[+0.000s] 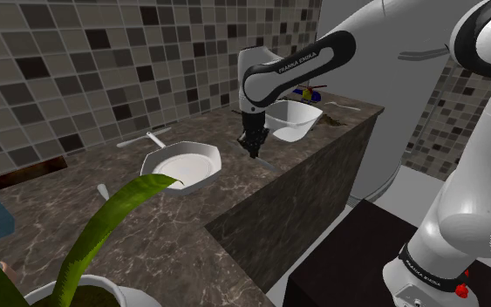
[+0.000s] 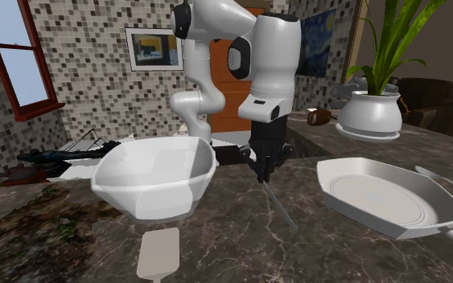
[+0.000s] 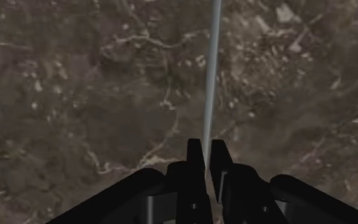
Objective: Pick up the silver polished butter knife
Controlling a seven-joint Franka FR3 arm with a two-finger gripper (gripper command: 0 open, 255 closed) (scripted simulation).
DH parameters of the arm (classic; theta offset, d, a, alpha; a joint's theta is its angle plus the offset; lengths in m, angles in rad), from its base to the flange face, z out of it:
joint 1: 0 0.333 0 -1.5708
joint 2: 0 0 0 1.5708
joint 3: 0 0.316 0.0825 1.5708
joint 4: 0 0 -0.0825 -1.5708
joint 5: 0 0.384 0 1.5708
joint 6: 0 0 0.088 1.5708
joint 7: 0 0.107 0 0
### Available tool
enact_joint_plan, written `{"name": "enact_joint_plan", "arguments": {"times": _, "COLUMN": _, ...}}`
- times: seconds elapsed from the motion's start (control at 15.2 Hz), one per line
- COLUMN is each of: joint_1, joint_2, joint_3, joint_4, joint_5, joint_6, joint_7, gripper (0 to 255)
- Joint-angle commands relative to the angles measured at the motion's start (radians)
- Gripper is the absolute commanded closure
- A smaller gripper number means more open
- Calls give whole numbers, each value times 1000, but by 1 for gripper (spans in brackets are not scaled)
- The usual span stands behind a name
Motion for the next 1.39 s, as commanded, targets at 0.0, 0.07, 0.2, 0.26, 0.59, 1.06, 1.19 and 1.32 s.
{"name": "enact_joint_plan", "arguments": {"times": 0.0, "joint_1": 0, "joint_2": 0, "joint_3": 0, "joint_4": 0, "joint_5": 0, "joint_6": 0, "joint_7": 0, "gripper": 255}}
{"name": "enact_joint_plan", "arguments": {"times": 0.07, "joint_1": 0, "joint_2": 0, "joint_3": 0, "joint_4": 0, "joint_5": 0, "joint_6": 0, "joint_7": 0, "gripper": 255}}
{"name": "enact_joint_plan", "arguments": {"times": 0.2, "joint_1": 0, "joint_2": 0, "joint_3": 0, "joint_4": 0, "joint_5": 0, "joint_6": 1, "joint_7": 0, "gripper": 255}}
{"name": "enact_joint_plan", "arguments": {"times": 0.26, "joint_1": 0, "joint_2": 0, "joint_3": 0, "joint_4": 0, "joint_5": 0, "joint_6": 0, "joint_7": 0, "gripper": 255}}
{"name": "enact_joint_plan", "arguments": {"times": 0.59, "joint_1": 0, "joint_2": -15, "joint_3": 1, "joint_4": 37, "joint_5": 2, "joint_6": -51, "joint_7": 0, "gripper": 255}}
{"name": "enact_joint_plan", "arguments": {"times": 1.06, "joint_1": 0, "joint_2": -40, "joint_3": 1, "joint_4": 102, "joint_5": 6, "joint_6": -141, "joint_7": -1, "gripper": 255}}
{"name": "enact_joint_plan", "arguments": {"times": 1.19, "joint_1": -1, "joint_2": -45, "joint_3": 1, "joint_4": 122, "joint_5": 6, "joint_6": -167, "joint_7": -2, "gripper": 255}}
{"name": "enact_joint_plan", "arguments": {"times": 1.32, "joint_1": -1, "joint_2": -50, "joint_3": 0, "joint_4": 144, "joint_5": 7, "joint_6": -193, "joint_7": -2, "gripper": 255}}
